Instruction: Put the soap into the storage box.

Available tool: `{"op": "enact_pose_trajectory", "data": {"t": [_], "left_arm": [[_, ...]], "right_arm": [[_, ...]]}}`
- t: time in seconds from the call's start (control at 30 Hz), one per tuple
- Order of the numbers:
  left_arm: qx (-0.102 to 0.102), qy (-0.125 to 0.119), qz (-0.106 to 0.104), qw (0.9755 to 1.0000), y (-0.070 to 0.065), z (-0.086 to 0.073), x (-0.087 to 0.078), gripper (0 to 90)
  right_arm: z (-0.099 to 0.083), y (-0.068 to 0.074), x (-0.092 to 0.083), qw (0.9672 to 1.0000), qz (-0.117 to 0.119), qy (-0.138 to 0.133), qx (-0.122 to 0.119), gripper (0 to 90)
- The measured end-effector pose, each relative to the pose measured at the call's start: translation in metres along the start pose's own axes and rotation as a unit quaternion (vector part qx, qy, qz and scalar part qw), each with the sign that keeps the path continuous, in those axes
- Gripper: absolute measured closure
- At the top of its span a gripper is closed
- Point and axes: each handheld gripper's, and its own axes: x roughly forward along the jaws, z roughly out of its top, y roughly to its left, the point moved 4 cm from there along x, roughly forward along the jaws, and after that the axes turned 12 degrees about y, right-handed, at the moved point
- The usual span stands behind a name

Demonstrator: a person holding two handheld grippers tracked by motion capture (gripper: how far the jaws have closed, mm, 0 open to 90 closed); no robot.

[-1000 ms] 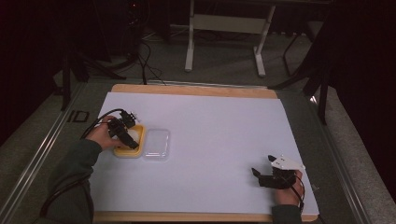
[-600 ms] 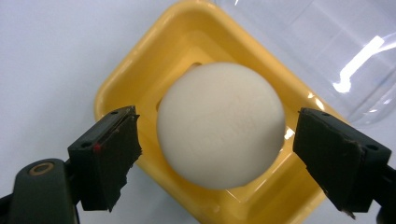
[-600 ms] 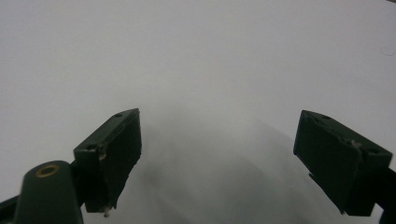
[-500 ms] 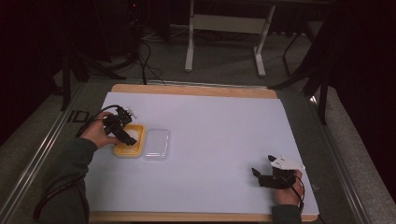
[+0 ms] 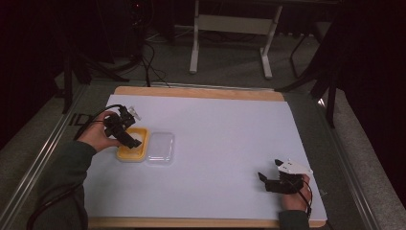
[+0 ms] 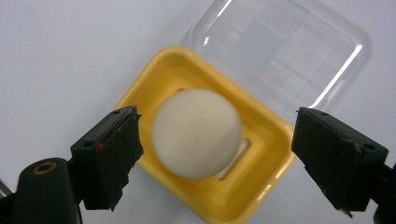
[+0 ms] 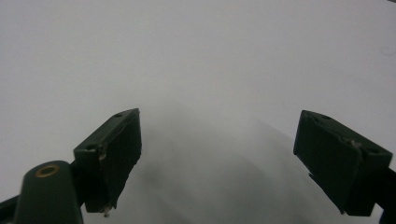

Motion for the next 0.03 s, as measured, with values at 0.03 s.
{"op": "enact_pose_trajectory", "data": {"t": [0.03], "left_arm": [[0.0, 0.0, 0.0, 1.0, 0.0, 0.0, 0.0, 16.4]], "right_arm": [[0.0, 0.0, 0.0, 1.0, 0.0, 0.0, 0.0, 15.1]]}}
